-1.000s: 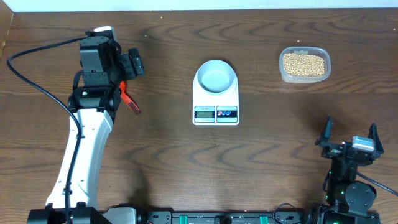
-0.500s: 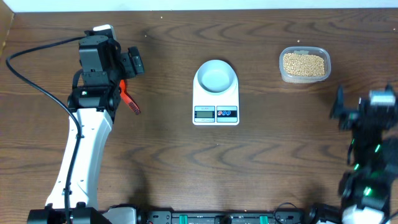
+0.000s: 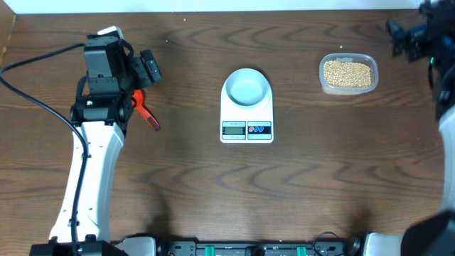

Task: Scoop item into bowl and weigh 50g on scale
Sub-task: 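Lower the left gripper and grasp the red scoop by its cup rim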

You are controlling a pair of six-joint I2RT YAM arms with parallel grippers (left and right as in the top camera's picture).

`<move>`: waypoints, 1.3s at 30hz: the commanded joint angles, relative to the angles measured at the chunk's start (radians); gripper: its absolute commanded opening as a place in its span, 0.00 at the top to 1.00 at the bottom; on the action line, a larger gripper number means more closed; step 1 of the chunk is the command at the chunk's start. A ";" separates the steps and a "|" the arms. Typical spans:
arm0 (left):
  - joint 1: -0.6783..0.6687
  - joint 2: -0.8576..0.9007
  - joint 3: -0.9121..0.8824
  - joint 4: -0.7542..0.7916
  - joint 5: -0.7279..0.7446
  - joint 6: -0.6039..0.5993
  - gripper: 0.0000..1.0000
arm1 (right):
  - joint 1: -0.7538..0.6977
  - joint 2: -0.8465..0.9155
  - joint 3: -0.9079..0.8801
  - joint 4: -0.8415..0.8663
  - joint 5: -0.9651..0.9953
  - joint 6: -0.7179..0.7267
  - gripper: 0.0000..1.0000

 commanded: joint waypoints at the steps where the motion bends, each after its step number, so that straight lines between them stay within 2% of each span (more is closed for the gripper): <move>1: 0.005 0.005 0.088 -0.087 0.020 -0.084 0.01 | -0.006 0.113 0.180 -0.091 -0.061 -0.129 0.01; 8: 0.005 0.006 0.253 -0.336 0.095 -0.178 0.01 | -0.002 0.267 0.342 -0.239 -0.087 -0.266 0.01; 16: 0.005 0.028 0.286 -0.495 0.095 -0.197 0.01 | 0.031 0.344 0.345 -0.292 -0.137 -0.372 0.01; 20: 0.005 0.078 0.285 -0.506 0.209 -0.196 0.01 | 0.037 0.345 0.344 -0.302 -0.142 -0.393 0.01; 26: 0.005 0.108 0.280 -0.473 0.214 -0.203 0.01 | 0.025 0.345 0.344 -0.270 -0.209 -0.377 0.01; 31: 0.005 0.175 0.280 -0.455 0.190 -0.267 0.01 | 0.032 0.354 0.344 -0.271 -0.148 -0.354 0.01; 32: 0.005 0.226 0.280 -0.485 0.109 -0.369 0.00 | 0.033 0.354 0.344 -0.270 -0.106 -0.323 0.01; 35: 0.005 0.286 0.280 -0.533 0.024 -0.468 0.10 | 0.031 0.354 0.344 -0.270 -0.084 -0.316 0.01; 39: 0.001 0.351 0.278 -0.547 0.010 -0.496 0.21 | 0.031 0.354 0.344 -0.275 -0.082 -0.316 0.01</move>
